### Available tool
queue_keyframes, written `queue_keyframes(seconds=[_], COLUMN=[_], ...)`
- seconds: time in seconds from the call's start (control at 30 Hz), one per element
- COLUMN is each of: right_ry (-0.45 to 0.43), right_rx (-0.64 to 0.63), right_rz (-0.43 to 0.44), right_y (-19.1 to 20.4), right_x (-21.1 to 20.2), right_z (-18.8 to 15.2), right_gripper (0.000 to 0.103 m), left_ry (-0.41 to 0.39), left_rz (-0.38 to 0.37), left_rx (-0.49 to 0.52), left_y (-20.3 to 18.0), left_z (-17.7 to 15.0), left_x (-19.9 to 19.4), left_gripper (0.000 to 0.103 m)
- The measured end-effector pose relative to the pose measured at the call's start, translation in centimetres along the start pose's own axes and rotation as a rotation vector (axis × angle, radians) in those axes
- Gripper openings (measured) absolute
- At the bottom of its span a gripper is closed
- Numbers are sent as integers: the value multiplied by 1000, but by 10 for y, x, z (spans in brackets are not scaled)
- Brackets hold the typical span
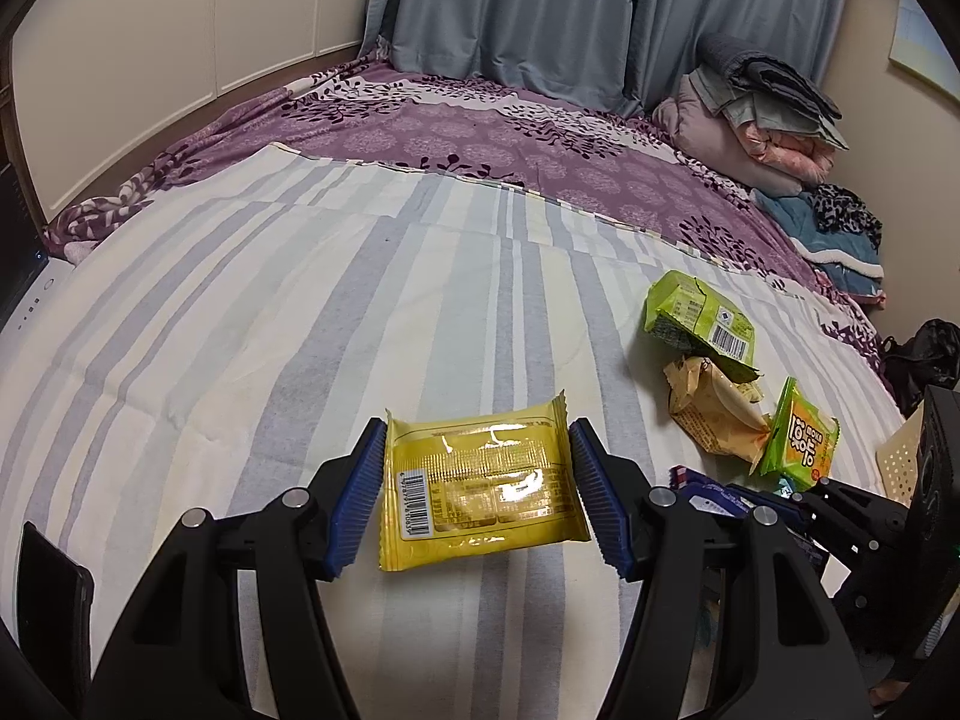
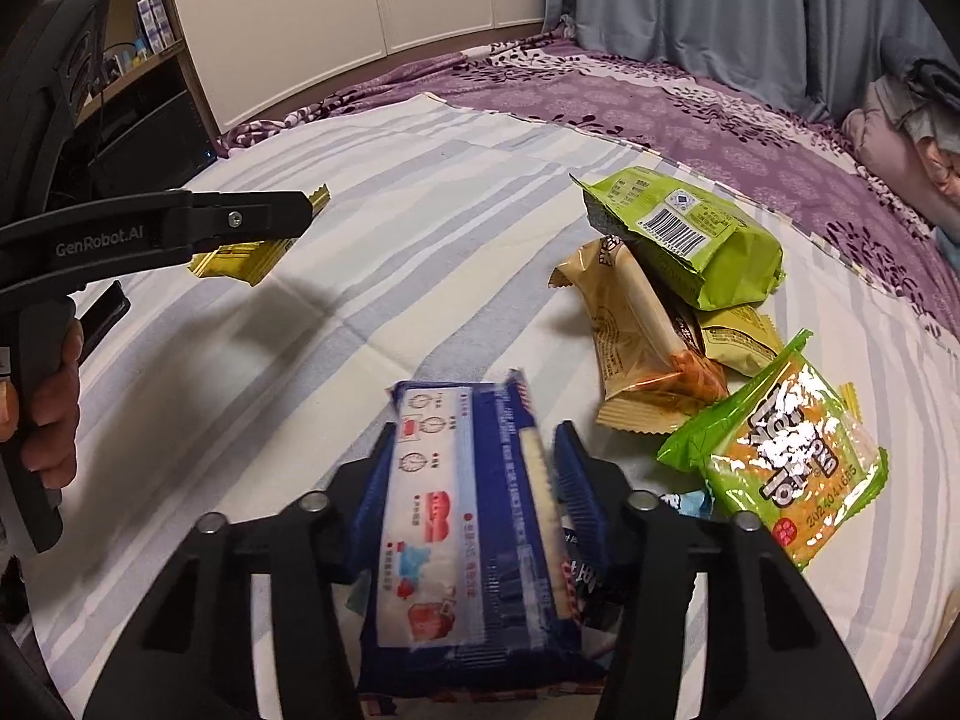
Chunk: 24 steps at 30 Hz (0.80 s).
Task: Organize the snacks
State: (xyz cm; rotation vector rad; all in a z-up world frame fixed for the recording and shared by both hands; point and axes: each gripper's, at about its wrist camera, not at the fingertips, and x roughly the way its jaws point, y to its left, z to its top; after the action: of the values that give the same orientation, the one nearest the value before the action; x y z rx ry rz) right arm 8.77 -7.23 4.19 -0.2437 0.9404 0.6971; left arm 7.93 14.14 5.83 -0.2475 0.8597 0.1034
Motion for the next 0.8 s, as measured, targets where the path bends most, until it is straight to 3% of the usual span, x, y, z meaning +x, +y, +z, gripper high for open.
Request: queue_keyframes(seconds=[0.8], right_ry=[-179], right_rx=[109], right_rz=[-6], right_y=[-19], right_x=[-87], right_z=[-18], right_gripper=[45], left_ry=[-61], left_rz=[-9], left_rx=[93], left_y=[-35], left_z=[6], left_x=[-29], left_gripper=[63])
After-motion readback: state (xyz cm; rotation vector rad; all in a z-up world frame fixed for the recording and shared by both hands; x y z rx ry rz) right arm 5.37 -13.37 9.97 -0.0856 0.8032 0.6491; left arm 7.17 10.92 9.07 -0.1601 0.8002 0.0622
